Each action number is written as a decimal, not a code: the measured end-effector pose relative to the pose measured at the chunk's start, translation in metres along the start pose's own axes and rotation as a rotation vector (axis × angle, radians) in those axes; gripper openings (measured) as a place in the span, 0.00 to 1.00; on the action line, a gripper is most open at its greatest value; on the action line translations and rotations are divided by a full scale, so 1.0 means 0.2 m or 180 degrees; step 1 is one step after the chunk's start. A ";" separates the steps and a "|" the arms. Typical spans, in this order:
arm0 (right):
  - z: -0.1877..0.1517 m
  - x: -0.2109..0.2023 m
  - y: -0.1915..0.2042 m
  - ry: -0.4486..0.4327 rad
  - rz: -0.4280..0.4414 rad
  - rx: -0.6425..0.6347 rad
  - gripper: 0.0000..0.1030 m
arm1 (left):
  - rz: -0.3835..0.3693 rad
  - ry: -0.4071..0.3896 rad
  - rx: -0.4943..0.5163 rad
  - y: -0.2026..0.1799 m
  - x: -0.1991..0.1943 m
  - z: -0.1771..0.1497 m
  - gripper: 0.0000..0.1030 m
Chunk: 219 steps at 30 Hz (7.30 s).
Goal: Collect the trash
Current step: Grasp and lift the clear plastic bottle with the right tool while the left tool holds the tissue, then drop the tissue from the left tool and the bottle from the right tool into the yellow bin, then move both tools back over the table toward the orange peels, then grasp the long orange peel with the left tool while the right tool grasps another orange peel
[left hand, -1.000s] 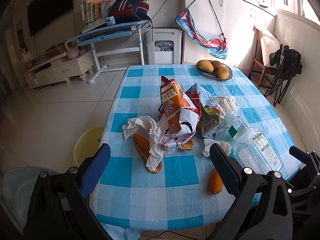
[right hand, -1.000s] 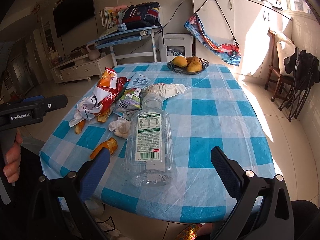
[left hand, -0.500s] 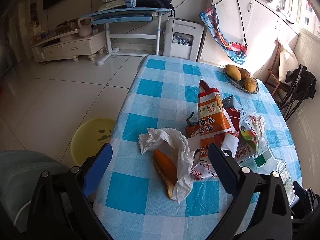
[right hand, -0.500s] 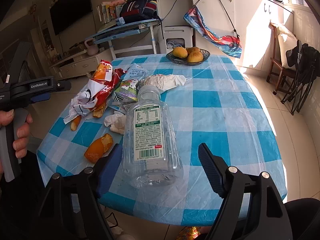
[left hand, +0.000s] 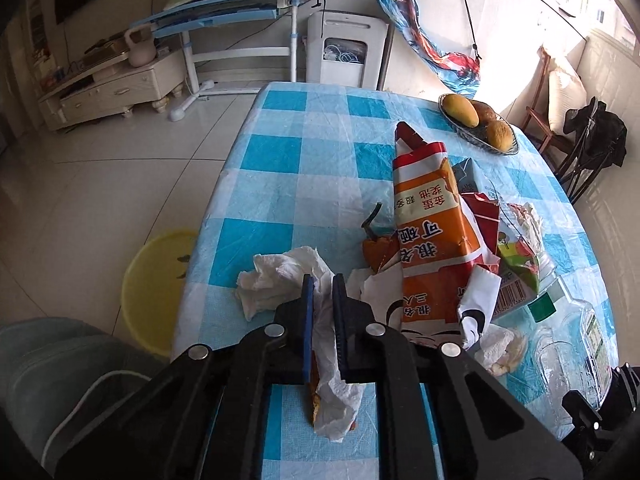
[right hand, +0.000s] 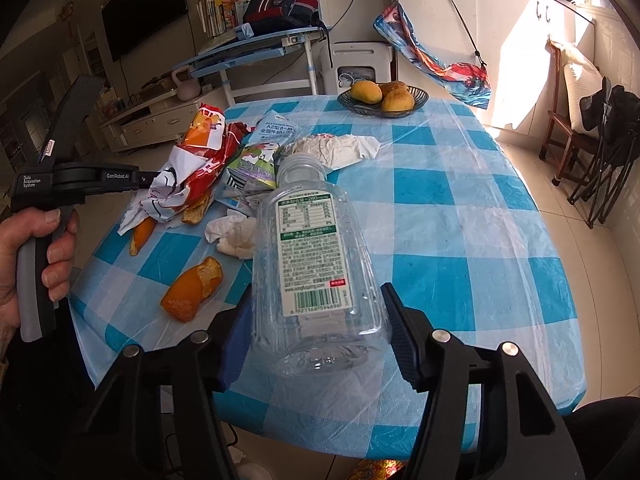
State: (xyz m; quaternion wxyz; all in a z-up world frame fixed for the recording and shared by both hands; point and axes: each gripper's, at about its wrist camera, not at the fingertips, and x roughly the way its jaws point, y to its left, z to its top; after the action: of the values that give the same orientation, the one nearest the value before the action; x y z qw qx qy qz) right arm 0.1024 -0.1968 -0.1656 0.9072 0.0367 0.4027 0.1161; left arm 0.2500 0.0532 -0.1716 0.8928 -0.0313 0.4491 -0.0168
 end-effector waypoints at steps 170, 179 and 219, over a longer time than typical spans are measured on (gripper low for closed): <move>0.05 0.10 0.43 -0.0061 0.0633 0.0051 0.31 | -0.0478 0.0523 0.0259 0.06 -0.02 -0.27 0.24; 0.06 0.08 0.37 -0.0042 0.0578 0.0287 0.40 | -0.0547 0.0476 0.0160 0.08 -0.08 -0.27 0.30; 0.06 0.19 0.35 0.0085 0.0580 0.0135 0.21 | -0.0362 0.0346 0.0329 0.05 -0.04 -0.20 0.16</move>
State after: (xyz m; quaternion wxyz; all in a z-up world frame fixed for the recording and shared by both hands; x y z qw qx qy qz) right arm 0.1229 -0.1194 -0.1742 0.8865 0.0909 0.4120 0.1900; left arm 0.2131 0.0622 -0.1907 0.8651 -0.0097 0.4929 -0.0923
